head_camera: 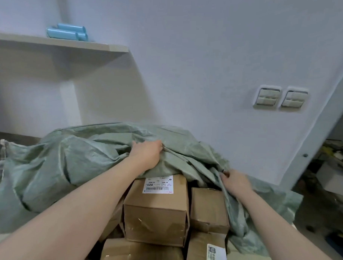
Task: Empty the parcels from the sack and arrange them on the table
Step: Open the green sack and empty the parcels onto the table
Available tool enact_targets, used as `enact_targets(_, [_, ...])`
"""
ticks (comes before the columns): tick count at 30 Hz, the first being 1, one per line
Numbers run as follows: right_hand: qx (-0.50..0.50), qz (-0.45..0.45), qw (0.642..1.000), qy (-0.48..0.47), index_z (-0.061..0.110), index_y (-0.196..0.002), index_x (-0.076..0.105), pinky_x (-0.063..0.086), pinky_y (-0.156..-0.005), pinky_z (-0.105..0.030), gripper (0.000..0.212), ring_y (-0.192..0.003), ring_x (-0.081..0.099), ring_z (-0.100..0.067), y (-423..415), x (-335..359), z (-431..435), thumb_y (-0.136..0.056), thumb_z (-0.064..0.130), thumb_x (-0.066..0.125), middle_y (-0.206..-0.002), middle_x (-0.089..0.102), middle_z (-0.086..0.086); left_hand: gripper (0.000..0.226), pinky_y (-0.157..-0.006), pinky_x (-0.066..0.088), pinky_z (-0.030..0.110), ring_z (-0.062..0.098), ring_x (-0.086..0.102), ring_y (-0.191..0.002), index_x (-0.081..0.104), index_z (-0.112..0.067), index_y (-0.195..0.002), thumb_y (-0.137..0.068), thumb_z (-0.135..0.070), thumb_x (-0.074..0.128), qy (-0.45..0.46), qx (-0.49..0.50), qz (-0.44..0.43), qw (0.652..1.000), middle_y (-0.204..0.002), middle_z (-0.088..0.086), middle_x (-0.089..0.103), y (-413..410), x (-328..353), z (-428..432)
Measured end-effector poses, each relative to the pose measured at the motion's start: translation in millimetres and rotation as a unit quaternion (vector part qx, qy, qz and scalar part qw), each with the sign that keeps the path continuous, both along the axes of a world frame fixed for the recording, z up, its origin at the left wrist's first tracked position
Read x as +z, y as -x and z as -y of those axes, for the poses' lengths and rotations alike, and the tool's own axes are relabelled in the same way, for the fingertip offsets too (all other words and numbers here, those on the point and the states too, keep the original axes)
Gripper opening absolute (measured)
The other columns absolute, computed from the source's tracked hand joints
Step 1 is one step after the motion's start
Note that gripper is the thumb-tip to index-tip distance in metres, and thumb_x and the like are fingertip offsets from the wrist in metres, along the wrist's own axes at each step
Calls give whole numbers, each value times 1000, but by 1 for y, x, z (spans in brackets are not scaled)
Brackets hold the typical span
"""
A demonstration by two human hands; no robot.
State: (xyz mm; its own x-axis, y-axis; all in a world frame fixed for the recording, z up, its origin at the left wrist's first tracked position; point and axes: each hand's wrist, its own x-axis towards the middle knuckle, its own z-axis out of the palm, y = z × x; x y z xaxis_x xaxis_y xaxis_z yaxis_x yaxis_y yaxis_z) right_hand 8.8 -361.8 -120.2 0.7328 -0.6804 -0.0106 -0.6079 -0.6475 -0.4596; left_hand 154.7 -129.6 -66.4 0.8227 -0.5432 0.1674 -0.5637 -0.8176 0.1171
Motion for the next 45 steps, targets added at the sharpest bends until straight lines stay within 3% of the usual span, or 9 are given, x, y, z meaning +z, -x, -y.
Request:
enact_targets(3, [2,228,970,87,16,-134,50,36,-104,-41,53,-130,40,-33,-10,25,-22,-92,47,55,-141,44,-15,20,-83,40,40,33,60,-96,46,-18,-101,-105,-24,27,48,-12,19,999,-111,12,64,3,6,0])
enact_targets(7, [222,21,963,150,43,-152,2,11,-112,-64,106,-148,-12,-23,-23,48,-70,-73,62,70,-160,-15,9,26,-70,40,38,31,54,-81,46,-13,-101,-106,-28,25,76,-23,8,997,-99,15,64,19,23,-6])
enact_targets(14, [153,86,980,90,17,-130,55,45,-95,-35,51,-120,54,-34,-26,82,-95,-85,-2,43,-128,60,-17,25,-110,29,46,25,54,-108,51,-20,-115,-92,-22,61,179,-33,216,959,-111,3,59,72,46,-54])
enact_targets(17, [106,145,977,118,14,-122,51,41,-75,-33,41,-104,59,-36,-18,99,-106,-86,-2,42,-111,65,-18,29,-92,30,39,25,46,-100,62,-21,-97,-73,-21,78,221,-62,376,898,-104,2,55,92,29,-80])
enact_targets(22, [132,227,959,109,13,-121,48,42,-78,-35,45,-101,58,-38,7,115,-122,-81,-7,43,-112,65,-16,102,-111,9,59,36,7,-142,6,-33,-150,-74,-33,75,107,147,205,962,-150,12,10,103,-7,-108])
enact_targets(27, [260,197,944,44,21,-110,61,41,-82,-26,47,-104,59,-22,44,134,-121,-78,-10,46,-106,67,-1,131,-103,17,78,48,-4,-144,-29,-30,-147,-74,-21,79,243,357,38,901,-158,14,-19,100,-16,-130])
enact_targets(35, [146,-171,948,226,19,-113,64,45,-89,-25,24,-117,56,-27,61,117,-124,-91,28,58,-121,63,-5,61,-107,34,44,36,26,-138,39,-32,-146,-94,0,42,390,245,-144,876,-160,6,11,79,6,-138])
enact_targets(42, [-72,-144,986,41,2,-119,61,56,-73,-27,33,-88,69,-20,47,107,-136,-86,1,57,-100,70,-9,55,-114,19,49,23,-7,-148,62,-24,-125,-85,10,51,372,64,-59,924,-160,-5,19,42,4,-165])
enact_targets(45, [-116,36,992,29,7,-124,57,49,-89,-35,39,-113,56,-38,42,96,-131,-88,0,45,-131,53,-22,50,-110,20,61,21,-8,-148,64,-27,-123,-85,5,57,309,39,-21,950,-159,-9,19,30,16,-171])
